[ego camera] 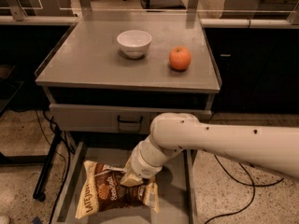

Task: Pick brown chip bag from middle drawer and place on counter

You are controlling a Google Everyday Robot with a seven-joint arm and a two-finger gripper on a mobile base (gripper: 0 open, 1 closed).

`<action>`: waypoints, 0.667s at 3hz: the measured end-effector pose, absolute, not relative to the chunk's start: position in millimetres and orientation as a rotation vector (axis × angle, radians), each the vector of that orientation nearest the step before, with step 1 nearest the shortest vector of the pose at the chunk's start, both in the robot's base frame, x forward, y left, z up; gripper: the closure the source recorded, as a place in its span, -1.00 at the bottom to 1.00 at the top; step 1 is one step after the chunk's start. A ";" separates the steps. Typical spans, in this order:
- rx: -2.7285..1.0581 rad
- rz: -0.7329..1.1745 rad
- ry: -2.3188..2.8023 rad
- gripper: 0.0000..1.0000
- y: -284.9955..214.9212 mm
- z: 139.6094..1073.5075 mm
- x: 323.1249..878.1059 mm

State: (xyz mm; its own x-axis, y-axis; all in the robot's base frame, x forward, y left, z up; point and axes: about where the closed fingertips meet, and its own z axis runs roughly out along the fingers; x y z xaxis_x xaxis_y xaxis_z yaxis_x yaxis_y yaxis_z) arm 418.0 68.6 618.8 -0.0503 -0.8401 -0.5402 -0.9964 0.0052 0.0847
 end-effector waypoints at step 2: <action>-1.858 0.617 1.945 1.00 87.8 630.4 431.9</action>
Offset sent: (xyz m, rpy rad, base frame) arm 0.0375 0.0462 0.0175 0.0380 -0.0575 -0.0704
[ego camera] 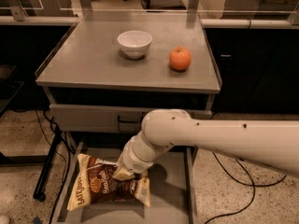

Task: Pick brown chip bag from middle drawer and place on counter

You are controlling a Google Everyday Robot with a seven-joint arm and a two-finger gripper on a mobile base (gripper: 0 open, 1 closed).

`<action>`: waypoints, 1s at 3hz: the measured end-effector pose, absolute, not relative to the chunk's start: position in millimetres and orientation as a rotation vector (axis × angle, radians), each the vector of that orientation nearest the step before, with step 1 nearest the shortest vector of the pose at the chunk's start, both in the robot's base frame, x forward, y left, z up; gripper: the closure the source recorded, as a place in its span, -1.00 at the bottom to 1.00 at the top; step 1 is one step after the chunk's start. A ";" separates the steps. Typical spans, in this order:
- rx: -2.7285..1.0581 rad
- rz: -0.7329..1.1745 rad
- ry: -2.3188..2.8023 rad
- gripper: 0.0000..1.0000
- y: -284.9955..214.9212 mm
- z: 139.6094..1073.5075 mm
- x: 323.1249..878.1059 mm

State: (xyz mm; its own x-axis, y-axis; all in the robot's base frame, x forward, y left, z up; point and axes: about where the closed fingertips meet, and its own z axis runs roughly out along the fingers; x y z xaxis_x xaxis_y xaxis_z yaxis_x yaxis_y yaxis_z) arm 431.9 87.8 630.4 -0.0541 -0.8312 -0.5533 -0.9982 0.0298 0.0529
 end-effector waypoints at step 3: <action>-1.855 0.540 1.837 1.00 153.3 685.4 465.8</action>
Offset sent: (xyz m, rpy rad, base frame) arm 0.0526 0.0970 0.0895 0.0471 -0.1713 0.0290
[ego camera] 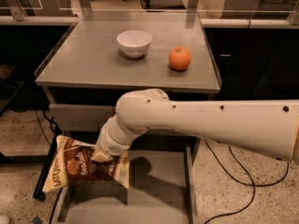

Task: Pick brown chip bag from middle drawer and place on counter

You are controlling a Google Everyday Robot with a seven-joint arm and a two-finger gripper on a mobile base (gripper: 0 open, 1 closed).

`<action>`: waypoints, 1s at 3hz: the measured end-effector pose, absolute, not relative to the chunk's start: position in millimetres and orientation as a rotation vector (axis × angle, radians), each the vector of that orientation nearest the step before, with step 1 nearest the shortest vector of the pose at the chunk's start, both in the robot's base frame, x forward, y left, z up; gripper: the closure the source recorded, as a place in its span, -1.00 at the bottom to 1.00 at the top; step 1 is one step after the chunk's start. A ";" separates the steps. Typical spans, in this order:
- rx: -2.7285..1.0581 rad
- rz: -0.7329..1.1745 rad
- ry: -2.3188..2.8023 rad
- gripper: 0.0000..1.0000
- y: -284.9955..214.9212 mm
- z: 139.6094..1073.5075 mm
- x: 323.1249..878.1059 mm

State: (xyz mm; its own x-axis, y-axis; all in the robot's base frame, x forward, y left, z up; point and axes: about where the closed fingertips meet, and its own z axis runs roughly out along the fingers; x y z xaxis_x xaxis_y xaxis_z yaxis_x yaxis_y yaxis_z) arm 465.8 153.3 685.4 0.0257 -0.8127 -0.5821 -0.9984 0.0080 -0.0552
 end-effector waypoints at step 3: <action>-1.770 0.449 1.719 1.00 179.4 783.7 520.1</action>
Offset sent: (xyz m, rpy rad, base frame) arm 0.0659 0.0396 0.1096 0.1082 -0.1604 -0.0243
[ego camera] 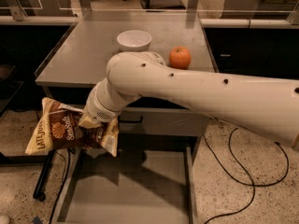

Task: Pick brown chip bag from middle drawer and place on counter

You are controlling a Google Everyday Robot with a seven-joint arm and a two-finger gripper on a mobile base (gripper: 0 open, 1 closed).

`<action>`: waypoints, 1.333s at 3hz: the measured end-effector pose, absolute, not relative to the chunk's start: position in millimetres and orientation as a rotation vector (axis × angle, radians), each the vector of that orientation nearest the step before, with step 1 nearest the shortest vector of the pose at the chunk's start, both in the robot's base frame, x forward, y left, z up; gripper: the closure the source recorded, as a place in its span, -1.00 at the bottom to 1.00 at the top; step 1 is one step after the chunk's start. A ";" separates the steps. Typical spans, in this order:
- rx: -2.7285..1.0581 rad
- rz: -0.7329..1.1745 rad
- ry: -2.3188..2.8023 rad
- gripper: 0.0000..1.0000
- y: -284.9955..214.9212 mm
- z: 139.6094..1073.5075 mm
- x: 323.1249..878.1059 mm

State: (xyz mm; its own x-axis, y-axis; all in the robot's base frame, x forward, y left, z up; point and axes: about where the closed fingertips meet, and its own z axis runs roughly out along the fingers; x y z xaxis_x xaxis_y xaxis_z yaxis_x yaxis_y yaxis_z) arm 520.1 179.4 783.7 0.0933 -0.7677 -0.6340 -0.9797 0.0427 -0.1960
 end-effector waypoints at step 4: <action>-1.746 0.313 1.621 1.00 182.9 875.8 563.1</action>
Offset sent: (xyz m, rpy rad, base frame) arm 0.0472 -0.0016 0.1021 0.0199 -0.1560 -0.0224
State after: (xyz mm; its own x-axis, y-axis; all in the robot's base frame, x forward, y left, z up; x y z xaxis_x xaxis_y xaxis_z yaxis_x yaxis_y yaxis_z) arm 563.1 182.9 875.8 0.1791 -0.7648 -0.6189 -0.9404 0.0519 -0.3362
